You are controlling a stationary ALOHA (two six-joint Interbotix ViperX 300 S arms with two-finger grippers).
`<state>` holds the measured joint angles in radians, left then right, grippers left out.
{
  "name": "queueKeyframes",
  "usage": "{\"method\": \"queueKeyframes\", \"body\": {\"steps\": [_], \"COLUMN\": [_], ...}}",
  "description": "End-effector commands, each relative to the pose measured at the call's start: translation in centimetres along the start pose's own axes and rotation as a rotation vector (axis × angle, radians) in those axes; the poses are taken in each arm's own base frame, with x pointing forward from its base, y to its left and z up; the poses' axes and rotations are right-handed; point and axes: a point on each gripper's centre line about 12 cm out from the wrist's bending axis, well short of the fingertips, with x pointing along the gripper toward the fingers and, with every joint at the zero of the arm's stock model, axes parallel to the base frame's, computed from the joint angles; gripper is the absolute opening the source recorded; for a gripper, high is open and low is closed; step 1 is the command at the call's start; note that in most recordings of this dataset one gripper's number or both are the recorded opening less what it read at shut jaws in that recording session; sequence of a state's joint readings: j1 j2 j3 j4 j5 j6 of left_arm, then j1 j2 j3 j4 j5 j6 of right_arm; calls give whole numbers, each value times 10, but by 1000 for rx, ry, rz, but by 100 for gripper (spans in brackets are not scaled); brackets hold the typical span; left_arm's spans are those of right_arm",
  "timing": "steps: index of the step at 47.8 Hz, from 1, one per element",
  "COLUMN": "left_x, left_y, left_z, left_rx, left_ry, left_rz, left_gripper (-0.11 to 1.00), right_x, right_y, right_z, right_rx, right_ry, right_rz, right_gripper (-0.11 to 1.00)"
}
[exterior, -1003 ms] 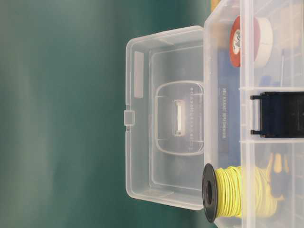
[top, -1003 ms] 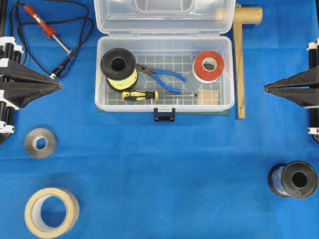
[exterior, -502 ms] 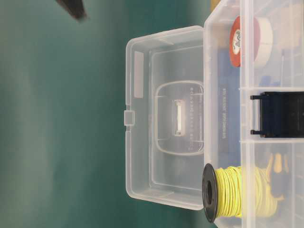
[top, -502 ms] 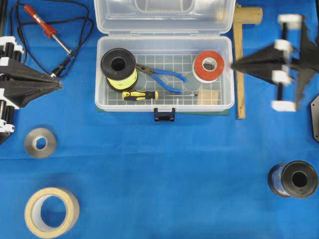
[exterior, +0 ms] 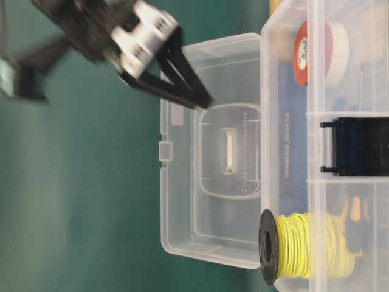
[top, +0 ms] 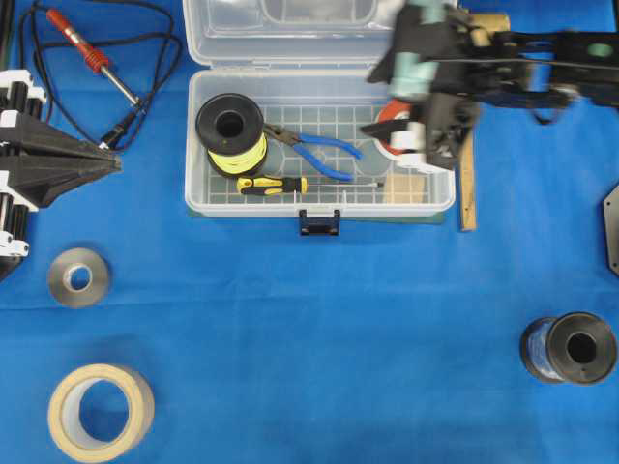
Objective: Pick the nipper from the toolbox among several items.
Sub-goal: 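Move the right gripper over the toolbox toward the blue-handled pliers, then lower the right gripper and close it on the blue pliers handle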
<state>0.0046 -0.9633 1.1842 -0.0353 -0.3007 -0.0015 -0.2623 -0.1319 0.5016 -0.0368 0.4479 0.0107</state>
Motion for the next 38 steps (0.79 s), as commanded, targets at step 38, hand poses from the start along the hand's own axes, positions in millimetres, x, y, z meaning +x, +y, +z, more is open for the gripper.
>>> {"method": "queueKeyframes", "body": {"steps": [38], "left_x": [3], "left_y": [1], "left_z": [5], "left_rx": [-2], "left_ry": [-14], "left_rz": [8], "left_gripper": [0], "right_x": [134], "right_y": [-15], "right_z": [-29], "right_rx": [-23], "right_ry": [231], "right_rz": [-12], "right_gripper": [51]}}
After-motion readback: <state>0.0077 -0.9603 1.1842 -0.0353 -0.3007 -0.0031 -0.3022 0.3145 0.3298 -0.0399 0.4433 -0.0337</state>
